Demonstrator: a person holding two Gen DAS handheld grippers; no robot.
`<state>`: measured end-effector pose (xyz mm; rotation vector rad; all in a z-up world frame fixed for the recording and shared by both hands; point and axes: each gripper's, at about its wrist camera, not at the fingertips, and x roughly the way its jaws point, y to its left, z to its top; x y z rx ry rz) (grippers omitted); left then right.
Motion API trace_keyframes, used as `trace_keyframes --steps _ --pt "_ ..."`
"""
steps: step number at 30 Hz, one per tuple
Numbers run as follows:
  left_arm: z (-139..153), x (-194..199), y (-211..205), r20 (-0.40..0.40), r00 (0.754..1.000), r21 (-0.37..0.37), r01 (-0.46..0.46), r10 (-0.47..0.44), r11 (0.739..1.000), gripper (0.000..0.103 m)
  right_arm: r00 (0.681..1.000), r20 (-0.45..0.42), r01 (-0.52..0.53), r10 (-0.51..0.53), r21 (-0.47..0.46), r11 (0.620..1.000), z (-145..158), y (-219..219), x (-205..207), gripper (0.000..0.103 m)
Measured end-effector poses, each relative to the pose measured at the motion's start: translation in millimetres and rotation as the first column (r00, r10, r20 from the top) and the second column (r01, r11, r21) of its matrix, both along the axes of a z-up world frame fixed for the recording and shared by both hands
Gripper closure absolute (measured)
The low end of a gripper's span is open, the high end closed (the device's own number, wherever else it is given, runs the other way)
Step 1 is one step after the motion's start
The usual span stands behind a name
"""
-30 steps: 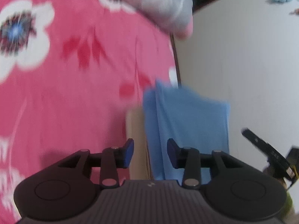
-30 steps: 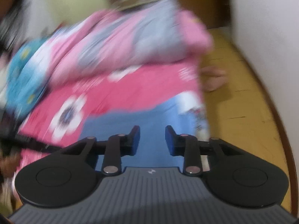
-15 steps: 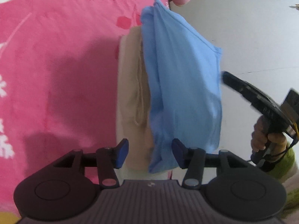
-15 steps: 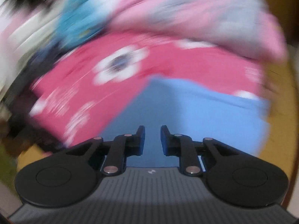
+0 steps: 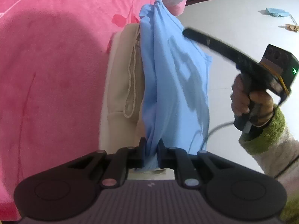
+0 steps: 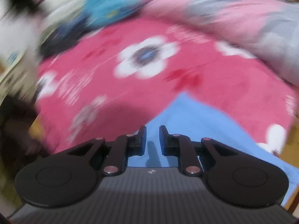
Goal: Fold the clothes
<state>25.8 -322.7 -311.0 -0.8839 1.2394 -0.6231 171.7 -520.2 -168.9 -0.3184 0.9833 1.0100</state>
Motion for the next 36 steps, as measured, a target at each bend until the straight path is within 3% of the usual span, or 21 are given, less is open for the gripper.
trace_keyframes --steps 4,7,14,18,20,22,23,29,30,32,33,36 --pt "-0.9 -0.2 2.5 0.001 1.000 -0.004 -0.004 0.004 1.000 0.094 1.000 -0.014 0.023 -0.023 0.026 0.999 -9.2 2.8 24.5 0.091" --pt "-1.8 0.6 3.1 -0.001 1.000 0.000 0.005 -0.005 1.000 0.094 0.999 -0.025 0.041 -0.040 0.046 0.998 -16.1 5.0 42.9 0.101" --pt "-2.7 5.5 6.0 -0.018 0.999 0.005 0.040 -0.040 0.999 0.093 0.996 -0.053 0.081 -0.076 0.090 0.993 -32.1 9.9 85.4 0.097" --pt "-1.5 6.8 8.4 -0.020 0.998 0.007 0.052 -0.052 0.999 0.093 0.970 -0.176 -0.169 0.169 0.015 0.985 -40.0 22.7 56.1 0.098" --pt "-2.6 7.7 9.0 -0.018 0.998 0.012 0.056 -0.056 0.998 0.093 0.971 -0.130 -0.207 0.199 -0.056 0.977 -57.2 35.9 57.4 0.103" --pt "-2.6 5.0 9.9 -0.022 0.998 0.015 0.059 -0.059 0.998 0.093 0.991 -0.105 -0.084 0.080 -0.043 0.995 -62.8 40.3 77.8 0.103" --pt "-2.2 4.6 10.7 -0.027 0.998 0.016 0.062 -0.062 0.998 0.093 0.989 -0.114 -0.096 0.092 -0.036 0.995 -58.7 42.8 78.1 0.099" --pt "-0.8 2.3 12.9 -0.043 0.997 0.016 0.070 -0.069 0.997 0.092 0.972 -0.167 -0.168 0.168 0.010 0.986 -34.0 58.1 80.0 0.099" --pt "-1.3 2.0 14.0 -0.049 0.997 0.013 0.067 -0.066 0.998 0.092 0.943 -0.195 -0.276 0.270 -0.008 0.961 -36.7 65.6 65.7 0.099" --pt "-4.1 3.2 15.1 -0.053 0.997 0.012 0.066 -0.065 0.998 0.091 0.852 -0.255 -0.481 0.457 -0.034 0.876 -42.3 80.4 37.5 0.101" --pt "-3.7 3.1 15.7 -0.051 0.997 0.014 0.067 -0.066 0.998 0.091 0.835 -0.280 -0.508 0.474 -0.057 0.860 -50.9 83.7 34.7 0.101" --pt "-2.0 -1.8 15.7 -0.039 0.997 0.022 0.069 -0.068 0.997 0.091 0.946 -0.190 -0.291 0.262 -0.148 0.945 -73.4 81.1 75.1 0.103"
